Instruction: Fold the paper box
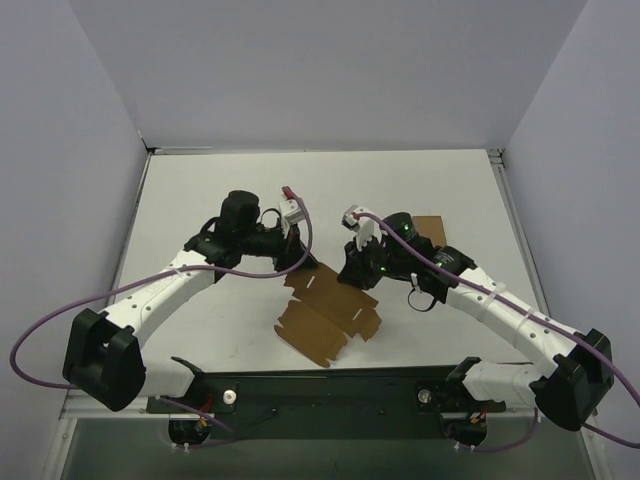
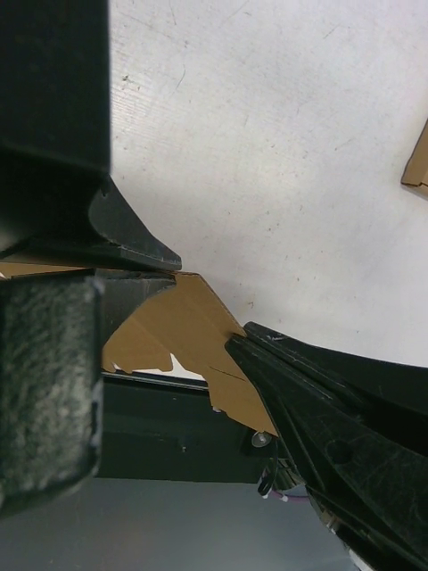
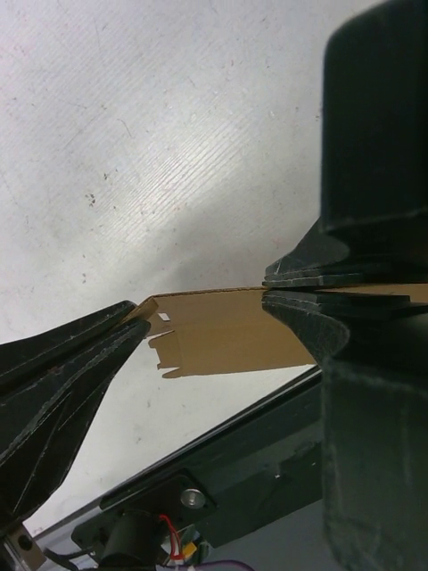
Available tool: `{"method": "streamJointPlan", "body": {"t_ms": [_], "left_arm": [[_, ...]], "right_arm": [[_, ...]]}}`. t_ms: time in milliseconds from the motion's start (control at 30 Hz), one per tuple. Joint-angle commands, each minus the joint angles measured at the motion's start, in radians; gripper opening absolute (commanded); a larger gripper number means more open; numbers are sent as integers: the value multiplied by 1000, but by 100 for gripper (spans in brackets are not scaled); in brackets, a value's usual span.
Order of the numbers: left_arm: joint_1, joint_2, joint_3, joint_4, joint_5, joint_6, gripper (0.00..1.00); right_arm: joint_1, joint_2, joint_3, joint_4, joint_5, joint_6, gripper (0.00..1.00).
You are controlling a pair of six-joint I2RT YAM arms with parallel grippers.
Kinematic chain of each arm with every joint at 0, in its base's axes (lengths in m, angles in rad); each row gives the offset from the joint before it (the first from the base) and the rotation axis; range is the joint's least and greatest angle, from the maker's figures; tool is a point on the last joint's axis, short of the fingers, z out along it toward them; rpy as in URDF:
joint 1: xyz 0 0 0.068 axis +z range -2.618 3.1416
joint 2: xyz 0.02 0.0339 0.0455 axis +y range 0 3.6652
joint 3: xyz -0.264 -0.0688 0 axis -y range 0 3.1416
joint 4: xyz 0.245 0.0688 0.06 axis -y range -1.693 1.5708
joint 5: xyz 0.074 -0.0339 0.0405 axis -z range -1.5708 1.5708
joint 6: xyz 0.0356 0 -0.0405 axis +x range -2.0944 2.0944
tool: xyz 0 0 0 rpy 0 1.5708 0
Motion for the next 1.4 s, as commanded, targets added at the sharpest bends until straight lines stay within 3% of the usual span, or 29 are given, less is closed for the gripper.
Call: {"method": "streamJointPlan", "body": {"t_ms": [0,133,267,467,533,567,667,700,867,967,1200,1367], "left_arm": [[-24,-1,41,17,-5,-3,6],[-53,-13,43,-7,-107,0,0],[-124,-50,24,-23,-336,2,0],[-235,-98,-25,6,-559,-34,0],[-248,-110,-55,29,-637,-66,0],[-251,-119,-71,46,-659,-74,0],[-259,-139,-164,159,-705,-109,0],[-270,-144,-216,187,-717,-115,0],[-305,-174,-318,361,-829,-104,0],[-317,-202,-378,446,-862,-94,0],[-357,-268,-502,629,-966,-45,0],[-377,-291,-548,700,-1010,12,0]], "right_arm": [[28,21,42,-11,123,-12,0],[56,29,56,-21,246,-5,0],[85,26,63,-21,372,4,0],[99,18,53,5,463,17,0],[98,14,48,4,475,33,9],[93,9,44,4,506,43,23],[67,-17,22,-1,538,95,48],[59,-35,21,-11,544,113,52],[32,-112,-18,-57,643,406,61],[30,-164,-62,-29,600,647,61],[36,-190,-284,300,391,1128,58],[68,-161,-314,398,420,1296,57]]}}
